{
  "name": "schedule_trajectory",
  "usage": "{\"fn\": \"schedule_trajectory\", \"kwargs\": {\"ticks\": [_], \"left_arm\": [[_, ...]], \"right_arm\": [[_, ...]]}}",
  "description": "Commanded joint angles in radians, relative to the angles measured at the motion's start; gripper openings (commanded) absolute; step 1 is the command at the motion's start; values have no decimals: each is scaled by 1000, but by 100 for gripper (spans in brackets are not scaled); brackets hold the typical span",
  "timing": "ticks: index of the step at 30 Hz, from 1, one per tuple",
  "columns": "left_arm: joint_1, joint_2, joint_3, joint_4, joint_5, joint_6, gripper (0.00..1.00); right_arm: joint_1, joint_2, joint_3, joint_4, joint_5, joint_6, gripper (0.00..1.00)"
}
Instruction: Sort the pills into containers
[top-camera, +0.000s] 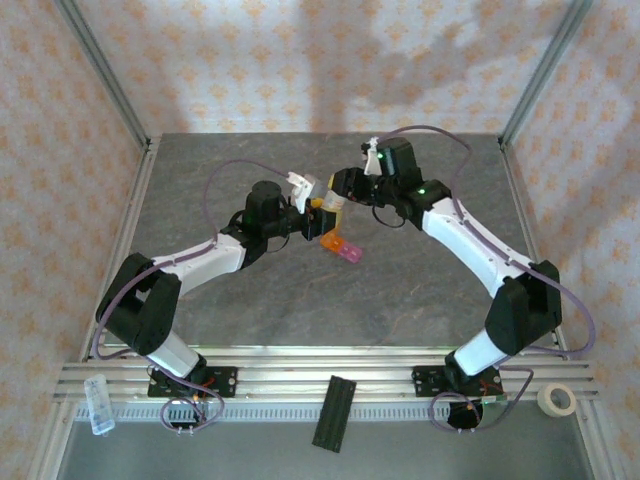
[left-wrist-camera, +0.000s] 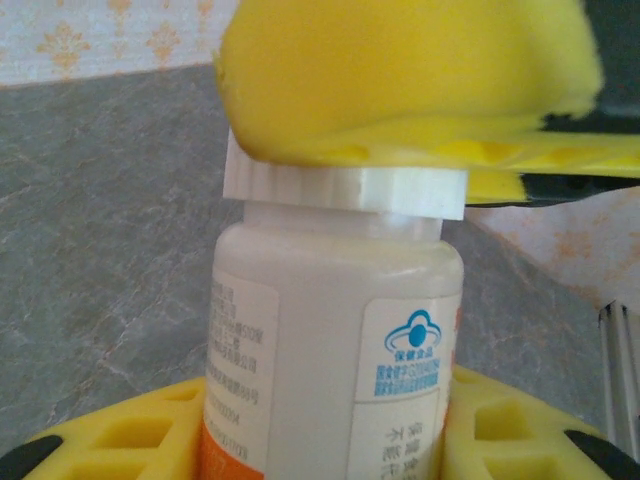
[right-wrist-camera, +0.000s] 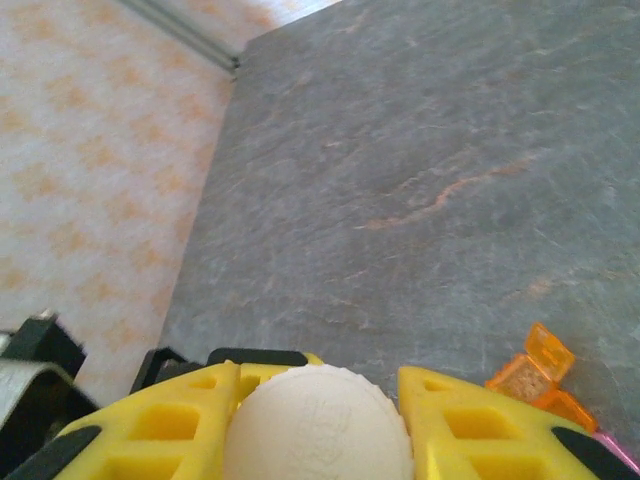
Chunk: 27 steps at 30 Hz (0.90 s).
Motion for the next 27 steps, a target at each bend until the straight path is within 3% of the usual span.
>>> {"fn": "schedule_trajectory", "kwargs": {"ticks": [1,6,7,9,11,18,22,27], "left_arm": [[0,-48,-9,164,75,-90,0],[2,-39,-6,195,94,-125,0],[1,-39,-4,188,86,-120,0],[1,-44,5,138,59,-83,0],[0,-50,29,23,28,-11,0],[-3,-68,40,-101,-71,128,0],[-7,-72,40,-122,-116,182,0],[-11,-69,60,-162,-121,211,0]], "right_arm": [[-63,-40,-30,85,-260,-111,35],[-84,-25,7,55,-330,-127,38],[-84,-27,13,51,-318,-119,43],[-85,-44,17,50,-271,-102,65],[-85,-88,2,45,-180,-83,75],[-88,-179,-19,-55,124,102,78],[-81,-177,-51,-34,159,245,78],[-46,-127,-26,-53,177,282,78]]}}
